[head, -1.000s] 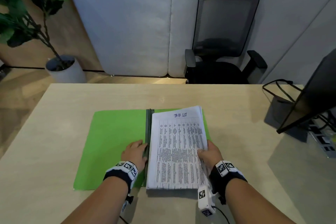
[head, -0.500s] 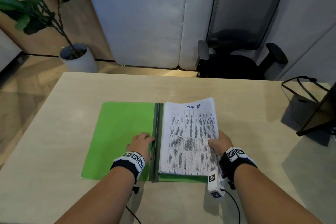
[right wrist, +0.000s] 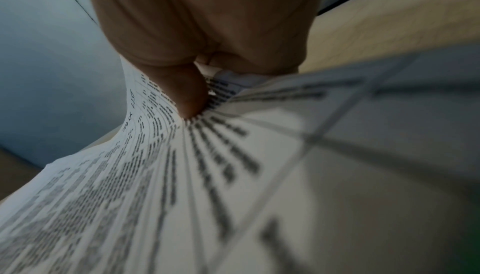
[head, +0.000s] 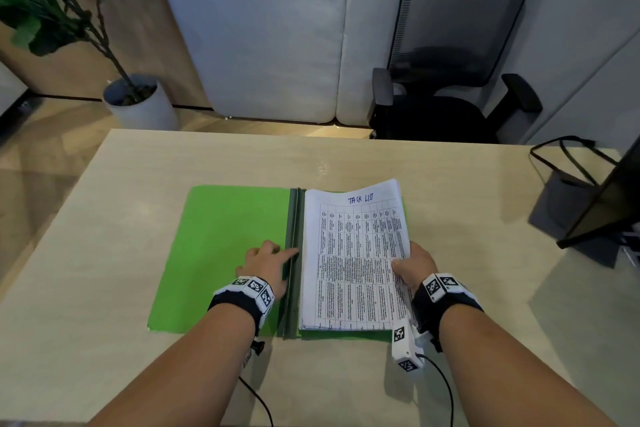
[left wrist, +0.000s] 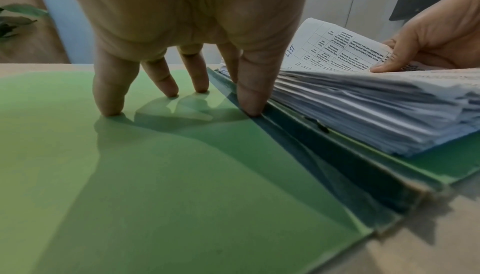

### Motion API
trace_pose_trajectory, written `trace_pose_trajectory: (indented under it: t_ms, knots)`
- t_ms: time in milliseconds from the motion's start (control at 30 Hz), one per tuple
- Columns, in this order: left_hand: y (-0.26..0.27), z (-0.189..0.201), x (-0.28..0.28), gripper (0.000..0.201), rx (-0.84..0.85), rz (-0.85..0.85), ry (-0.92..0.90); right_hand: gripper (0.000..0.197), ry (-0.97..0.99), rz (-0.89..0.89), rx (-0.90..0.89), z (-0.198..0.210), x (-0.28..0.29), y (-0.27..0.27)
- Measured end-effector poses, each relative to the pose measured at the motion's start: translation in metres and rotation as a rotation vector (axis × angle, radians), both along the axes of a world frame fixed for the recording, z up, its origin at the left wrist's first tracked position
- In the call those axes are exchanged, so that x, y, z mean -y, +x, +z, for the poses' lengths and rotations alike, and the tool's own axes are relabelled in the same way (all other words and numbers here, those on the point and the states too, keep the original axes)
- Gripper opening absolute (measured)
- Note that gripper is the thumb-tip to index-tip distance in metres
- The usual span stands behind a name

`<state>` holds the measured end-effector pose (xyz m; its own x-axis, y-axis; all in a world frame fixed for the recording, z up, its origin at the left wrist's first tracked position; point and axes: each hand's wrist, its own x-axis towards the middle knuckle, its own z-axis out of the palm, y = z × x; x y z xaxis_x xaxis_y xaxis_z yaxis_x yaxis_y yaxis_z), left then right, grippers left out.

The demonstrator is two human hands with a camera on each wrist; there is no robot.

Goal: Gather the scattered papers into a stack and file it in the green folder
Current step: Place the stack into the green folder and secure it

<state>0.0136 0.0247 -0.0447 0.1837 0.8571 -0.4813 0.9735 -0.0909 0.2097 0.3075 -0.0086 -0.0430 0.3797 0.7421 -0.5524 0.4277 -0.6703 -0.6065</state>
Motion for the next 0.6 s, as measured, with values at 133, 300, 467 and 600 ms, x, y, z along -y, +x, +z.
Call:
trace_pose_trajectory:
  t_ms: [133, 300, 467, 600]
  knots:
    - [0.001, 0.001, 0.001, 0.075, -0.006, 0.008, -0.008, 0.032, -0.02, 0.008, 0.032, 0.0, 0.0, -0.001]
    - [0.003, 0.002, 0.003, 0.074, -0.003, 0.015, -0.008, 0.034, -0.035, 0.027, 0.053, 0.001, 0.0, -0.002]
    - [0.003, 0.002, 0.002, 0.074, -0.004, 0.008, -0.025, 0.028, -0.052, -0.003, 0.046, 0.002, -0.001, -0.004]
    - [0.007, 0.01, -0.002, 0.069, 0.085, 0.081, -0.035, 0.024, -0.021, -0.032, -0.022, 0.011, 0.0, -0.003]
